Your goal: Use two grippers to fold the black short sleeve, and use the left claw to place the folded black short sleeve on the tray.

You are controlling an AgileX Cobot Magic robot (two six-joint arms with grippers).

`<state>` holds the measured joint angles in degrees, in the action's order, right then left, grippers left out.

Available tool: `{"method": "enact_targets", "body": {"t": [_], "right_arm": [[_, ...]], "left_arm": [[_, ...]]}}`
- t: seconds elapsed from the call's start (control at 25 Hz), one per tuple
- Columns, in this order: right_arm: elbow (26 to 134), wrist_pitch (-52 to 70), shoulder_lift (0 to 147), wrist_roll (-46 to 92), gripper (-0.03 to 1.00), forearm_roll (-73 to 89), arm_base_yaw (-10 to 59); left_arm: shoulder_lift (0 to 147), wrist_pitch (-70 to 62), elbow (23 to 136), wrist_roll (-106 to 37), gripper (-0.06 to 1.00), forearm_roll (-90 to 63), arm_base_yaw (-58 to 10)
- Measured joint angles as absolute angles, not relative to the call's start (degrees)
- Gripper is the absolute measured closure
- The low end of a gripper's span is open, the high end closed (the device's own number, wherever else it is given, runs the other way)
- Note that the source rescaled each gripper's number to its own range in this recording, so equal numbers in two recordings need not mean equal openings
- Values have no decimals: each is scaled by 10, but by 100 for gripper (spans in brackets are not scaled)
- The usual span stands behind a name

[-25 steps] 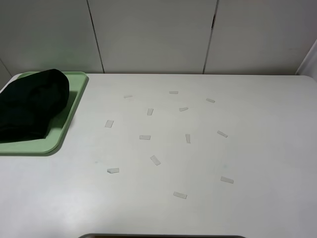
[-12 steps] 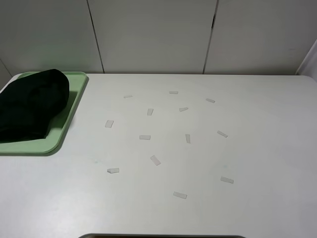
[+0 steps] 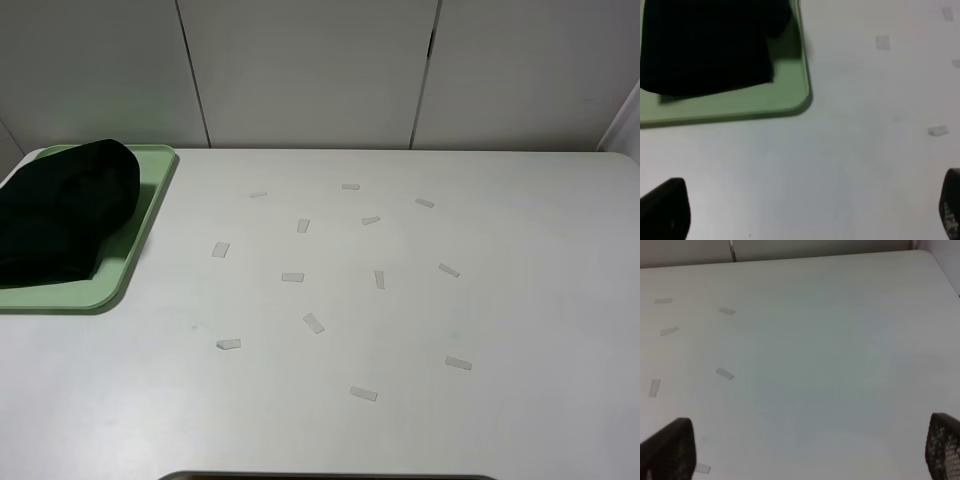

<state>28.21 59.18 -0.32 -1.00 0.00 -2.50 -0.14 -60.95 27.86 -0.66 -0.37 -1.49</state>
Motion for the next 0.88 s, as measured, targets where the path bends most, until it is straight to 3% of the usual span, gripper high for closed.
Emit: {"method": "enact_targets", "body": {"t": [0.88], "right_arm": [[282, 592, -3, -10, -3, 0, -25]], "left_arm": [[-2, -610, 279, -15, -5, -5, -15]]}}
